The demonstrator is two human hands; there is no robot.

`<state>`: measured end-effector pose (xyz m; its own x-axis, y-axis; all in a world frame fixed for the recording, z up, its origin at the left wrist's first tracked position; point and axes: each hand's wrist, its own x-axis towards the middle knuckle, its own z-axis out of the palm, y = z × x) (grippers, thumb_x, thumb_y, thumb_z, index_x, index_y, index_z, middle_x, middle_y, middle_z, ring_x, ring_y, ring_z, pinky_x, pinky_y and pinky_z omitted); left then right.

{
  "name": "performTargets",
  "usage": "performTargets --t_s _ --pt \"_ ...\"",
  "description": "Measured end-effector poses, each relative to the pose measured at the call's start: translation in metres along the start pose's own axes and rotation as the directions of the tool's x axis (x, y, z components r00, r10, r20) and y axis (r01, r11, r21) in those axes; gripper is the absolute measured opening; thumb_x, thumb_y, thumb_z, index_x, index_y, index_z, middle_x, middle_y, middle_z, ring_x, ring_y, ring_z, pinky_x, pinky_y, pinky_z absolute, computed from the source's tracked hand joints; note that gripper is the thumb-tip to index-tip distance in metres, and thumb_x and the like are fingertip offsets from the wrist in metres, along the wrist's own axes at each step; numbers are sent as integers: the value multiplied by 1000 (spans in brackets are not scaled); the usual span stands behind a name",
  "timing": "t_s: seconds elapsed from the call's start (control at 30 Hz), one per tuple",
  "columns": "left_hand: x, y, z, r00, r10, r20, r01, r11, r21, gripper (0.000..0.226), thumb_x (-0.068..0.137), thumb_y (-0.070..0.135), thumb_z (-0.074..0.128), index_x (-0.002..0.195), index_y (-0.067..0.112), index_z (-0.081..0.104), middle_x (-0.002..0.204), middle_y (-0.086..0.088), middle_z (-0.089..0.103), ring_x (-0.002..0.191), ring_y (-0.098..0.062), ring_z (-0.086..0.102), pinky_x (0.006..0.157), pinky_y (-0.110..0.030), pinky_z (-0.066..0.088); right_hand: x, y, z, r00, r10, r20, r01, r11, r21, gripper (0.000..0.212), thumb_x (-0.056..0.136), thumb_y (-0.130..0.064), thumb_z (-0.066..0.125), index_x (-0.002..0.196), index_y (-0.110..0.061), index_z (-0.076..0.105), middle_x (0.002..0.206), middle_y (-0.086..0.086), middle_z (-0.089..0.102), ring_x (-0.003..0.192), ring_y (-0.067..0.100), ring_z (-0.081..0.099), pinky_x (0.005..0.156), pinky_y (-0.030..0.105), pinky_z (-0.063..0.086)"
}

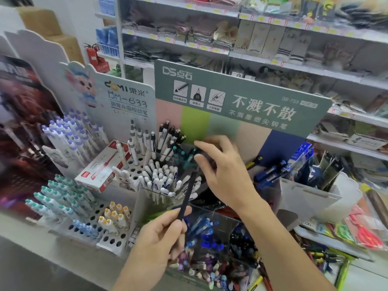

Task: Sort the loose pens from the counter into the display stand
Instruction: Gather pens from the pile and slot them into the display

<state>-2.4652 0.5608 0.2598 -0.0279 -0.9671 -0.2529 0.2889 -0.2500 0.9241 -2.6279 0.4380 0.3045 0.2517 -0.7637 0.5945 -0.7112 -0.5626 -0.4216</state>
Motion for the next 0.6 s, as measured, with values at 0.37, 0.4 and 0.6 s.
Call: performTargets --t_s 0.37,0.4,0.6 --pt "27 15 11 701 679 218 -638 461 616 29 88 17 71 117 22 74 103 19 68 92 -2 68 78 -14 54 -73 -23 -44 849 442 290 -523 618 587 17 95 -8 68 104 -22 70 97 -2 75 87 19 72 79 36 60" --pt "30 15 15 662 695 281 -685 409 603 29 88 15 71 118 19 74 102 18 68 92 -1 67 79 -13 53 -78 -24 -48 841 433 324 -534 566 628 25 95 -5 67 112 -22 68 104 -1 74 94 22 72 83 36 60" --pt "42 21 23 596 667 447 -754 272 598 41 85 25 76 124 13 69 116 7 57 105 -7 61 92 -16 50 -89 -23 -62 830 557 21 -389 551 738 18 92 -21 62 97 -4 65 85 16 74 72 31 73 69 38 62"
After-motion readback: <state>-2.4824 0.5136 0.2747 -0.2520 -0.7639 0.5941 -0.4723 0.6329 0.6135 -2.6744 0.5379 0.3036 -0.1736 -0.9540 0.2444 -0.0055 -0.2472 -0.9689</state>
